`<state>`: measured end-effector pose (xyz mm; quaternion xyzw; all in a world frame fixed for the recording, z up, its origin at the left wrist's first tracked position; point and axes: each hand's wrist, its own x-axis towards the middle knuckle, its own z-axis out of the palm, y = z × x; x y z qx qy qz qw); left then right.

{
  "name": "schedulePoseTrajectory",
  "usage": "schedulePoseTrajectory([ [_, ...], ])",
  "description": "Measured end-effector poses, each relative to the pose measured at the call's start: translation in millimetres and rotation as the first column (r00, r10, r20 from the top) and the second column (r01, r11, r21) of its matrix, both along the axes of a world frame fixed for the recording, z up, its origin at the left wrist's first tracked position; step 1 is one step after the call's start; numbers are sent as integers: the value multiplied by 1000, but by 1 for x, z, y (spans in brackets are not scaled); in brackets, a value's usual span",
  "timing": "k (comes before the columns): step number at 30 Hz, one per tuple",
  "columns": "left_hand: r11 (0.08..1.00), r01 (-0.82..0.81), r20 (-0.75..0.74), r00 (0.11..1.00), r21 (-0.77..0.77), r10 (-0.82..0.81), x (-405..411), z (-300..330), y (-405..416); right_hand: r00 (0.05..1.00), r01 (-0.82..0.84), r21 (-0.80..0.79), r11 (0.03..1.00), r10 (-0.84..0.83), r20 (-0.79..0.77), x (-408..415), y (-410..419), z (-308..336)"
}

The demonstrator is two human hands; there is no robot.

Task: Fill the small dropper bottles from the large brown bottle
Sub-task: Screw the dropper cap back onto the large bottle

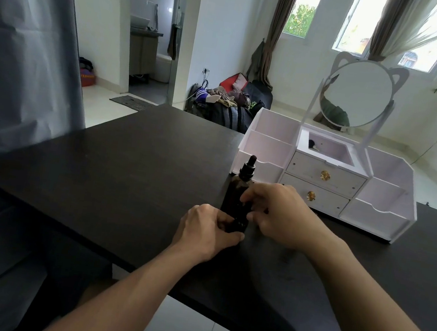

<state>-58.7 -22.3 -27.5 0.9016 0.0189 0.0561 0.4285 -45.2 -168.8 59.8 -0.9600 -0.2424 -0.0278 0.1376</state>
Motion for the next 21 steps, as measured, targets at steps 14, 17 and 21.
schedulePoseTrajectory([
  [14,999,22,-10,1000,-35,-23,-3,2,1,999,-3,83,997,0,36,2,-2,-6],
  [17,999,21,-12,1000,-39,-22,-3,3,0,999,-32,125,992,32,-1,3,-3,-9],
  [21,999,15,-9,1000,-32,-15,-4,2,0,1000,-22,133,991,19,24,1,-3,-13],
])
